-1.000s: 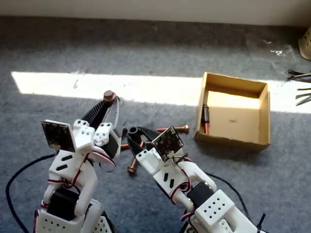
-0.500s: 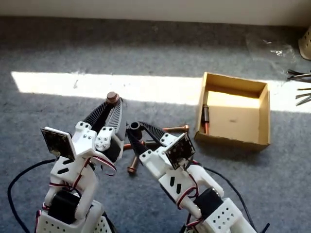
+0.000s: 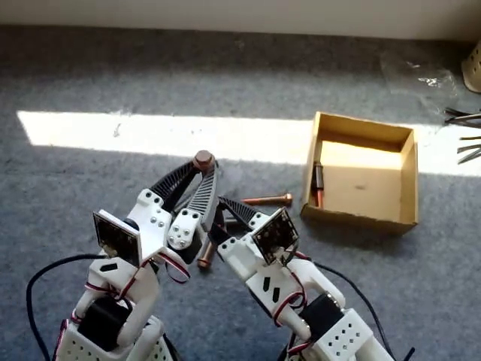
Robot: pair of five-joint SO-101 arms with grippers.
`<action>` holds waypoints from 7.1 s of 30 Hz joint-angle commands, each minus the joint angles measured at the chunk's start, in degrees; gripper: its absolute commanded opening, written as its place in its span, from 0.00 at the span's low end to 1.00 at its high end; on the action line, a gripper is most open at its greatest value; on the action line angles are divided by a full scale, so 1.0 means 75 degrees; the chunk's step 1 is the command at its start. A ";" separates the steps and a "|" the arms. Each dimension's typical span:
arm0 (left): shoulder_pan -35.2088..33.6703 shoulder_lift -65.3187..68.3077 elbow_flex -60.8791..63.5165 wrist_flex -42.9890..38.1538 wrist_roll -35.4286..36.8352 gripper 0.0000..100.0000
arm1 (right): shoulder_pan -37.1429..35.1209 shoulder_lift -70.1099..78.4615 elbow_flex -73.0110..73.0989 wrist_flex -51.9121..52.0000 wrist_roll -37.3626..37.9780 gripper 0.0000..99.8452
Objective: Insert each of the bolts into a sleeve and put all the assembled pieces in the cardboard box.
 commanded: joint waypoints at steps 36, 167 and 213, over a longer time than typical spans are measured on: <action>-0.0334 0.0018 -0.0135 -0.0176 0.0715 0.01 | 0.0111 -0.0100 -0.0170 -0.0686 0.0738 0.01; -0.2796 0.0018 0.1647 0.0035 -0.0270 0.02 | 0.5890 0.2174 -0.4343 0.3393 0.0797 0.01; -0.3487 -0.0041 0.1963 0.0492 -0.0281 0.02 | 0.6640 1.3603 -1.0415 0.3768 0.1360 0.09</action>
